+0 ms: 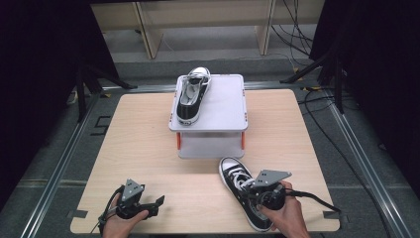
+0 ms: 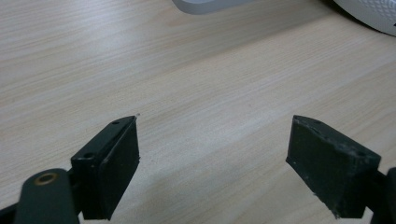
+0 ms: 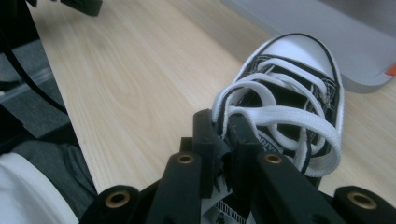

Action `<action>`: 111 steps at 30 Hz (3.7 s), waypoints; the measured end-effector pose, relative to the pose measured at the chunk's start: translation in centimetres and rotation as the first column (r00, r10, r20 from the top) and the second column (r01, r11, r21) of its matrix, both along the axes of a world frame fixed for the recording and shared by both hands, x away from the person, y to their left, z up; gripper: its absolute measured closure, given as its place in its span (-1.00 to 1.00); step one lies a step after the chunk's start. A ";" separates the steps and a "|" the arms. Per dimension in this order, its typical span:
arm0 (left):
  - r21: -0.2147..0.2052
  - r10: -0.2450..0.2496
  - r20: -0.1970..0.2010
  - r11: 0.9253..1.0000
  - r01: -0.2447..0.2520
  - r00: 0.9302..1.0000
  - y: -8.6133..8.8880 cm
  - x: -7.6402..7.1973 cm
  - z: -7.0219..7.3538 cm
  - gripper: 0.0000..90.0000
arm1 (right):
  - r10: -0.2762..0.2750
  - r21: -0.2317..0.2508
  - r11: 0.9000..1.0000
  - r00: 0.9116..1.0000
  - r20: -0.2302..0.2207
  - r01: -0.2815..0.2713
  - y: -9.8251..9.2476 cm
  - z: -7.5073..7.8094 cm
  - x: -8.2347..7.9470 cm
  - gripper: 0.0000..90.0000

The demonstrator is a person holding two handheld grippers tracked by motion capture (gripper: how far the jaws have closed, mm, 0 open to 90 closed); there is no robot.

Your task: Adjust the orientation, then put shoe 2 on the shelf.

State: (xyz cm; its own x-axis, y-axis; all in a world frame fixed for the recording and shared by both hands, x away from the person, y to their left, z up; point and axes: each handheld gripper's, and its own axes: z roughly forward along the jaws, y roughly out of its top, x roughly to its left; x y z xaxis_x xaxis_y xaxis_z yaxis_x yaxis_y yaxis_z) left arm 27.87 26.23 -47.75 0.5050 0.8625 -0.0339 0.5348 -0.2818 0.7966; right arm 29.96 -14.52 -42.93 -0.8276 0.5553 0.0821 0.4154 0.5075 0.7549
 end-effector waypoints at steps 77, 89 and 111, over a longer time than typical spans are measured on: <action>-0.021 0.027 -0.010 0.999 -0.027 1.000 -0.2 0.1 0.1 -0.64 | -0.131 -0.086 0.989 0.984 -0.118 0.121 -1.7 -0.7 2.7 0.83; -0.019 0.024 -0.004 1.000 -0.024 1.000 -0.1 0.1 0.1 -0.64 | -0.091 0.121 0.983 0.932 -0.352 0.141 -4.1 -0.6 5.3 0.86; -0.022 0.027 0.002 0.999 -0.027 1.000 0.0 0.1 0.1 -0.64 | 0.019 0.204 0.978 0.952 -0.305 0.045 -3.9 7.4 4.7 0.87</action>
State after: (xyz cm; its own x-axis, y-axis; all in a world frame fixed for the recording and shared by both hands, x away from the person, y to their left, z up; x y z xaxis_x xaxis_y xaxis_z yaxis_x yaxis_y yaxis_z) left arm 27.98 26.24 -47.65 0.4812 0.8751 -0.0523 0.5406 -0.2492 0.8035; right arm 34.64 -18.45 -35.58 -0.7379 0.5100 0.4419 0.6467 0.3473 0.6791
